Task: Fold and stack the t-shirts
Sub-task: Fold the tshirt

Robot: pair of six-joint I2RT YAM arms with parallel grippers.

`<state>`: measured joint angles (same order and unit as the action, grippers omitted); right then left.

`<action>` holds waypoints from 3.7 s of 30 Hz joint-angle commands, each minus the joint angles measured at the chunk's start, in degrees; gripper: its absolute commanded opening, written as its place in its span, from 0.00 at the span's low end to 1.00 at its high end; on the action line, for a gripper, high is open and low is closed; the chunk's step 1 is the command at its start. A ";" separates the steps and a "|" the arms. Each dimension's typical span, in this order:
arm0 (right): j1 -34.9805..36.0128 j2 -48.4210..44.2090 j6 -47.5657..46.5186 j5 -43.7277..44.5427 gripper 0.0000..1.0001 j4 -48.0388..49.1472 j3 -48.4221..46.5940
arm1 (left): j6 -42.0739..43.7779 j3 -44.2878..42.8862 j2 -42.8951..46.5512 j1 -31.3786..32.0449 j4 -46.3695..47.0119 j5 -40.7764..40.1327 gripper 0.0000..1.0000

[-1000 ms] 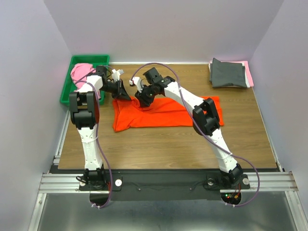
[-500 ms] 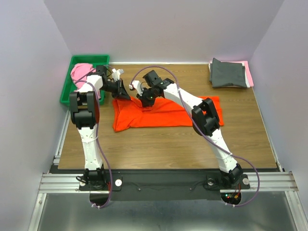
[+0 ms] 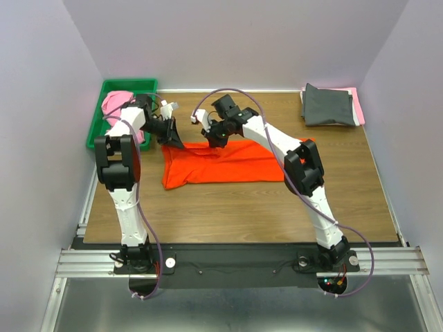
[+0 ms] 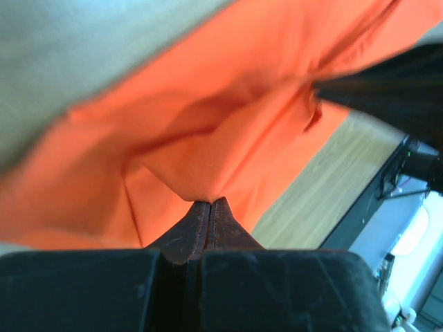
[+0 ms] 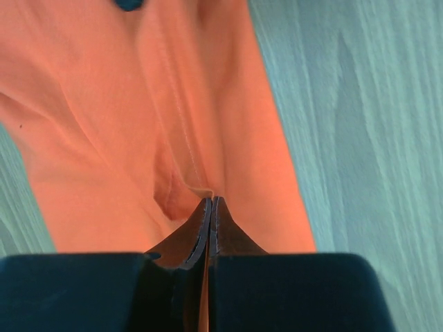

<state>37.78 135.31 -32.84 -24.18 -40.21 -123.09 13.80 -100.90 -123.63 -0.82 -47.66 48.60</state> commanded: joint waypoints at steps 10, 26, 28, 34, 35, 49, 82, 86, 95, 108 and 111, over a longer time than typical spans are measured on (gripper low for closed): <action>-0.16 -6.19 -2.58 -3.59 0.03 0.83 5.93 | 3.42 13.10 8.50 0.55 -2.88 -7.64 0.00; -1.73 -13.14 1.89 -6.58 0.38 -1.89 8.57 | 8.62 11.60 15.09 0.64 -2.45 -0.26 0.40; -5.51 -12.26 5.57 -7.80 0.37 -2.68 7.60 | 5.37 11.78 15.00 0.64 1.68 -0.08 0.37; -14.21 -9.71 7.88 -4.21 0.35 -8.13 7.50 | 1.76 14.06 12.10 7.40 8.01 -7.54 0.25; -15.27 -10.14 7.79 -3.59 0.34 -8.22 8.56 | 1.14 15.55 11.32 8.28 8.63 -9.64 0.24; -25.74 -15.85 5.24 0.19 0.27 -5.15 32.46 | 3.94 0.83 -4.40 8.82 6.29 -26.79 0.17; -12.84 -28.77 5.50 -7.80 0.19 -4.27 54.17 | -2.02 -8.08 -0.37 15.85 12.68 -26.45 0.27; -5.89 -31.67 8.74 -11.82 0.17 -3.65 59.54 | -2.73 -10.98 -4.58 15.85 9.79 -26.80 0.26; -2.97 -34.40 13.94 -22.76 0.32 -3.65 55.33 | -3.26 -12.56 -10.39 16.46 6.88 -25.13 0.24; -12.73 -30.98 15.17 -18.53 0.34 -3.56 47.26 | 0.00 -37.20 -20.27 17.78 18.55 -24.25 0.34; -13.87 -28.53 15.52 -18.27 0.35 -3.48 43.91 | -0.88 -32.88 -13.33 17.17 24.18 -24.43 0.35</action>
<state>24.69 104.60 -17.98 -42.83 -44.51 -74.39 12.60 -136.59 -148.29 16.69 -31.97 24.12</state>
